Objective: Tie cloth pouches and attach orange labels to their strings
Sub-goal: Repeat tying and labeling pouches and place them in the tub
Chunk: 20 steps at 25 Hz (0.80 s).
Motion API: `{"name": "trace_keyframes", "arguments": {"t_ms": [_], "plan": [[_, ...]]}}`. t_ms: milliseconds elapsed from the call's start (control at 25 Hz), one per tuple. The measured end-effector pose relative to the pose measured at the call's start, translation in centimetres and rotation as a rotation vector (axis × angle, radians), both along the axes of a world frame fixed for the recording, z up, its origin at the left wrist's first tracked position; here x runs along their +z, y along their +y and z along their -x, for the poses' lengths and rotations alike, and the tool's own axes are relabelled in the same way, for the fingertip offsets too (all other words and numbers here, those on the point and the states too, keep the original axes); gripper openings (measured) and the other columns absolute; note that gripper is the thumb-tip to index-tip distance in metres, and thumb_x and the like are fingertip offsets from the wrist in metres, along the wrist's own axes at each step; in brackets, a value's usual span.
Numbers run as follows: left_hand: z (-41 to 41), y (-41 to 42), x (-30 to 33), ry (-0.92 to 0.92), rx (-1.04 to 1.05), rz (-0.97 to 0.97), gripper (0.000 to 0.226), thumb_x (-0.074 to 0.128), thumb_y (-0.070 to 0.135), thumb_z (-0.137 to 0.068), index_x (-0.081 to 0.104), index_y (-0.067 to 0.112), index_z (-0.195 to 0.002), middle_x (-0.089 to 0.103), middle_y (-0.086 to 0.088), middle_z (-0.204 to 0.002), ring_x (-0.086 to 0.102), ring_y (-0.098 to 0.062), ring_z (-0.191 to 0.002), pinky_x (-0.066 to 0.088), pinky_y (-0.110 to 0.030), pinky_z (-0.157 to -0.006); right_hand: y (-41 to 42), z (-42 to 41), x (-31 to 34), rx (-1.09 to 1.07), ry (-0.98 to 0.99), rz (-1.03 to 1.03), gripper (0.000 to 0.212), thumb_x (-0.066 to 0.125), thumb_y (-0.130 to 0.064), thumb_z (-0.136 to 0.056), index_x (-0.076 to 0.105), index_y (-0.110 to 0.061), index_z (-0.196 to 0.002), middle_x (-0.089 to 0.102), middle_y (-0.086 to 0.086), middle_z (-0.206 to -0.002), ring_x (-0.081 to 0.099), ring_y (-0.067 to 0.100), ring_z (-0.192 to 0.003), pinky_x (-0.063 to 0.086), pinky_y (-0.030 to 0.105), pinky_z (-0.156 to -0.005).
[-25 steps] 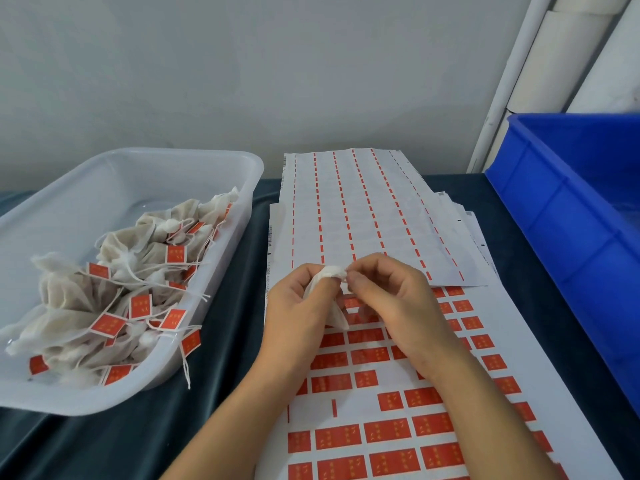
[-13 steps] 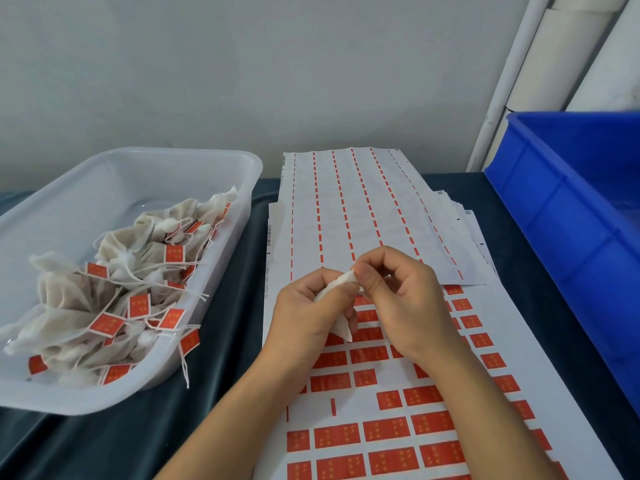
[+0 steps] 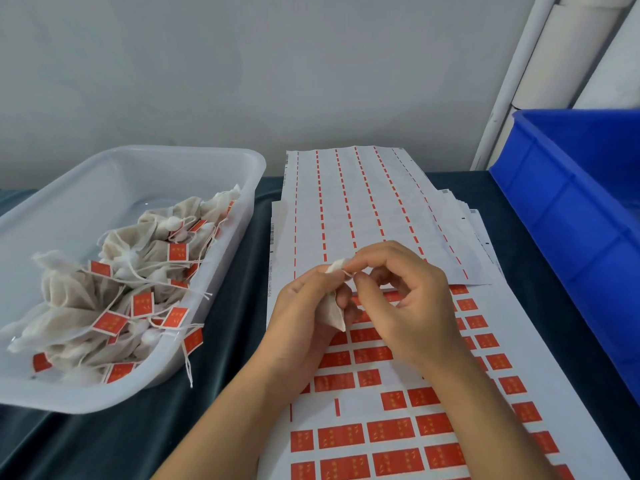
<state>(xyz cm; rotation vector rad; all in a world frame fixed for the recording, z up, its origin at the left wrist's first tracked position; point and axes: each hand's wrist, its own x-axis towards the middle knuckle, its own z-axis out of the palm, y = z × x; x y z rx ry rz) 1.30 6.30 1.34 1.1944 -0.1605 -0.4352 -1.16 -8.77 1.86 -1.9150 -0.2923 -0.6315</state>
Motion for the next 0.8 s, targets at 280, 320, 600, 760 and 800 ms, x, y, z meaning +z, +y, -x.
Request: {"name": "trace_keyframes", "arguments": {"t_ms": [280, 320, 600, 760, 800], "plan": [[-0.1, 0.2, -0.2, 0.049, 0.027, 0.007, 0.028, 0.058, 0.025, -0.103, 0.067, 0.012, -0.080, 0.059, -0.008, -0.078, 0.062, -0.025, -0.083, 0.056, -0.050, -0.096, -0.1, 0.1, 0.0, -0.022, 0.027, 0.067, 0.014, 0.075, -0.026, -0.088, 0.075, -0.025, -0.102, 0.070, -0.016, -0.102, 0.068, 0.013, -0.082, 0.057, 0.017, -0.069], [-0.1, 0.1, -0.1, 0.056, 0.037, 0.006, 0.028, 0.058, 0.024, -0.103, 0.068, 0.012, -0.080, 0.060, -0.008, -0.078, 0.062, -0.027, -0.085, 0.055, -0.053, -0.098, -0.1, 0.0, -0.1, -0.046, 0.018, 0.099, 0.013, 0.077, -0.025, -0.089, 0.075, -0.024, -0.101, 0.071, -0.015, -0.101, 0.067, 0.011, -0.081, 0.057, 0.015, -0.070], [0.0, -0.3, -0.2, 0.010, 0.152, -0.181, 0.028, 0.063, 0.027, -0.103, 0.073, 0.003, -0.094, 0.075, -0.019, -0.090, 0.075, -0.033, -0.086, 0.064, -0.048, -0.088, -0.1, -0.2, -1.0, -0.145, -0.035, 0.352, 0.014, 0.075, -0.021, -0.091, 0.075, -0.020, -0.105, 0.074, -0.007, -0.101, 0.060, -0.005, -0.082, 0.046, -0.002, -0.077], [-0.2, -0.1, -0.1, -0.020, 0.175, -0.281, 0.030, 0.066, 0.030, -0.100, 0.074, 0.002, -0.093, 0.075, -0.018, -0.085, 0.075, -0.031, -0.079, 0.065, -0.050, -0.085, 0.0, -0.1, -1.1, -0.131, 0.013, 0.332, 0.013, 0.070, -0.023, -0.093, 0.070, -0.022, -0.106, 0.070, -0.013, -0.098, 0.059, -0.009, -0.078, 0.043, -0.005, -0.075], [-0.2, -0.1, -0.1, -0.038, 0.175, -0.320, 0.031, 0.066, 0.032, -0.100, 0.073, 0.003, -0.093, 0.075, -0.019, -0.084, 0.075, -0.034, -0.078, 0.065, -0.050, -0.084, 0.1, -0.1, -1.1, -0.132, 0.031, 0.313, 0.012, 0.067, -0.025, -0.094, 0.067, -0.023, -0.106, 0.066, -0.017, -0.095, 0.059, -0.010, -0.076, 0.043, -0.005, -0.074]]}}
